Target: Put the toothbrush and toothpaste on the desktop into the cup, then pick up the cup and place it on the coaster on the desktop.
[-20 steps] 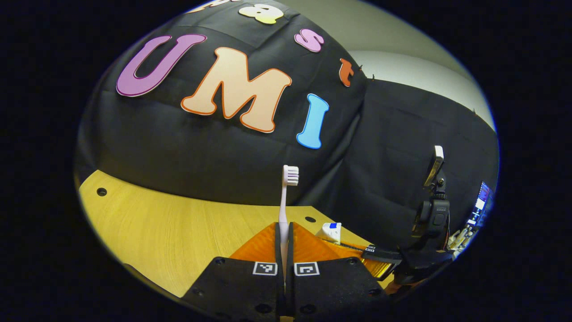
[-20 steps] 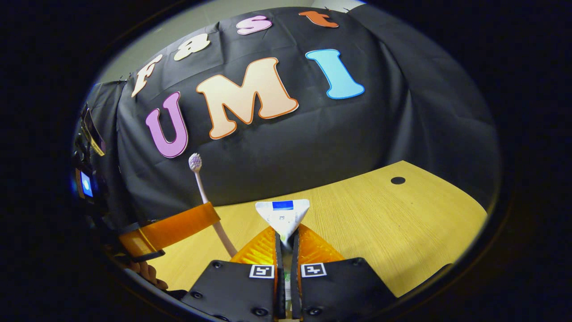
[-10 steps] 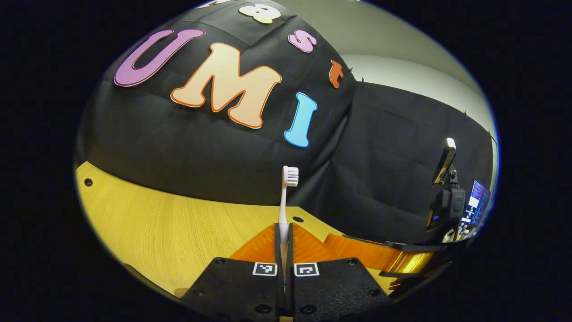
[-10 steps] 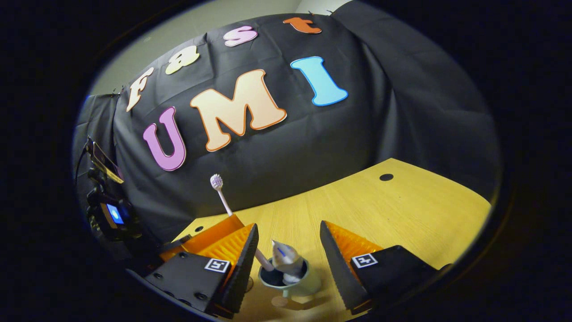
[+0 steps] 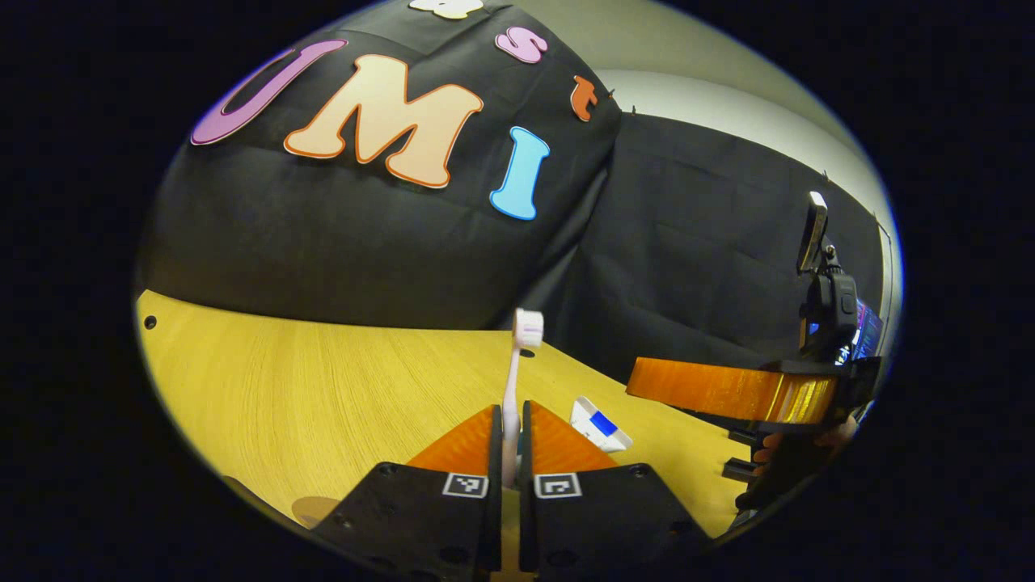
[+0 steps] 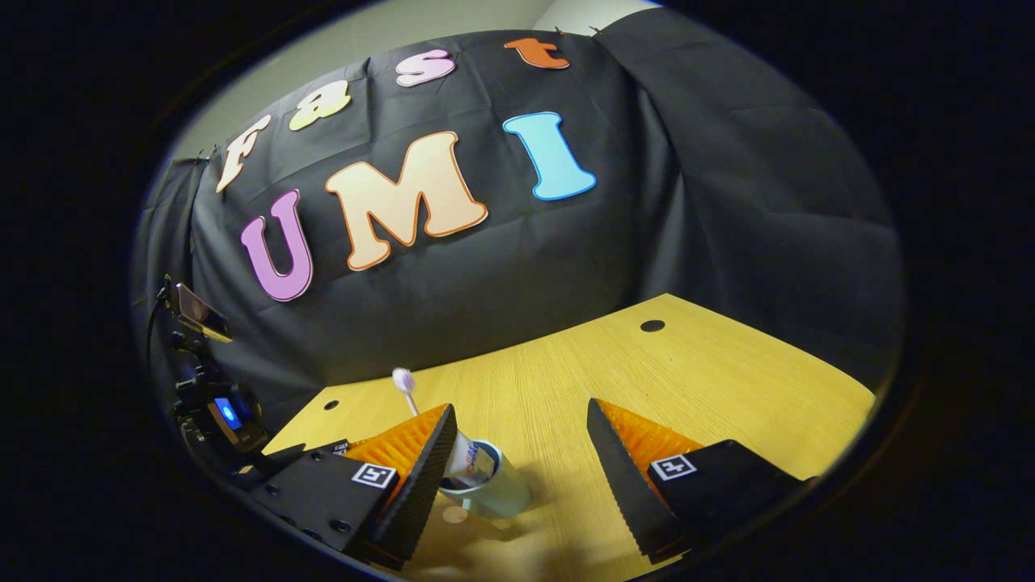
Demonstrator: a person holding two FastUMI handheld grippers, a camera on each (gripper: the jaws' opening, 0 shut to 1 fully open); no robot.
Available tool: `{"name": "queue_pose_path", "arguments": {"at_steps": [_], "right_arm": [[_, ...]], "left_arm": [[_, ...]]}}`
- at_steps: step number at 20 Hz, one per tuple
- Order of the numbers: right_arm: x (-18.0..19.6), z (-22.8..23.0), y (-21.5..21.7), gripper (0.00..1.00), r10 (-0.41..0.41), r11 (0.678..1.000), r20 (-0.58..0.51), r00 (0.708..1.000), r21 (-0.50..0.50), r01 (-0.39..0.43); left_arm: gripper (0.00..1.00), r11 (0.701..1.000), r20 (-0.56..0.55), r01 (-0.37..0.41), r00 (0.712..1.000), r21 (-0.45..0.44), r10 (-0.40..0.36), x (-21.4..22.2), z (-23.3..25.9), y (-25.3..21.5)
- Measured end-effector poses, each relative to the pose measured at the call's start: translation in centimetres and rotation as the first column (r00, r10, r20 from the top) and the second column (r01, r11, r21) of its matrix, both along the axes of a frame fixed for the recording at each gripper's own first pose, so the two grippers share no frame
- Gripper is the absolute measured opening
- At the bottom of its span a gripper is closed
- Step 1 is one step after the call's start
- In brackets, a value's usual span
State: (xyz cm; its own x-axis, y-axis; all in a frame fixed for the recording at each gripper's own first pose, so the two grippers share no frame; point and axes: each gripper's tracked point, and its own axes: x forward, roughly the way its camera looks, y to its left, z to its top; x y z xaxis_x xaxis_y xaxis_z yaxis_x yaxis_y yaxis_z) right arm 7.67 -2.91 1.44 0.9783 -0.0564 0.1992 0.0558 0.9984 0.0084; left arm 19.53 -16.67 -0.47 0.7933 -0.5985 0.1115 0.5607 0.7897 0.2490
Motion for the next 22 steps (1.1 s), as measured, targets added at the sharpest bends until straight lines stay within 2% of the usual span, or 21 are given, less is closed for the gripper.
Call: {"name": "queue_pose_path", "arguments": {"at_steps": [2, 3, 5, 7, 10, 14, 15, 16, 22], "right_arm": [[-0.4, -0.5, 0.1, 0.98, -0.002, 1.000, -0.028, 1.000, -0.014, 0.001], [-0.7, -0.8, 0.3, 0.98, 0.002, 1.000, -0.046, 0.999, -0.020, -0.003], [-1.3, -1.4, 1.1, 0.98, 0.014, 0.999, -0.089, 0.996, -0.041, -0.017], [-1.9, -2.1, 2.0, 0.98, 0.026, 0.997, -0.138, 0.990, -0.068, -0.035], [-2.1, -3.0, 3.9, 0.98, 0.055, 0.993, -0.210, 0.976, -0.094, -0.077], [-1.0, -4.7, 5.5, 1.00, 0.072, 0.989, -0.311, 0.948, -0.101, -0.109], [-0.6, -5.4, 5.6, 0.93, 0.073, 0.989, -0.344, 0.936, -0.095, -0.112], [-0.1, -5.8, 5.7, 0.98, 0.068, 0.991, -0.378, 0.923, -0.084, -0.107], [2.2, -8.9, 5.3, 0.98, 0.009, 0.996, -0.574, 0.819, -0.072, -0.061]], "left_arm": [[0.34, 1.000, 0.002, -0.017, 1.000, -0.020, 0.017, -0.3, 0.3, 0.8], [0.61, 0.999, -0.002, -0.040, 0.999, -0.029, 0.040, -0.5, 0.5, 1.5], [0.76, 0.993, 0.009, -0.104, 0.994, -0.055, 0.105, -0.8, 1.5, 3.7], [0.86, 0.979, 0.032, -0.189, 0.981, -0.075, 0.191, -1.3, 3.0, 6.5], [0.88, 0.945, 0.079, -0.320, 0.942, -0.073, 0.326, -2.6, 4.9, 11.4], [0.88, 0.881, 0.096, -0.461, 0.877, -0.107, 0.471, -5.1, 6.9, 17.6], [0.88, 0.864, 0.093, -0.489, 0.861, -0.122, 0.500, -5.6, 7.1, 18.9], [0.88, 0.845, 0.087, -0.517, 0.843, -0.137, 0.530, -6.2, 7.3, 20.3], [0.88, 0.715, 0.058, -0.680, 0.717, -0.163, 0.695, -10.9, 7.0, 27.9]]}}
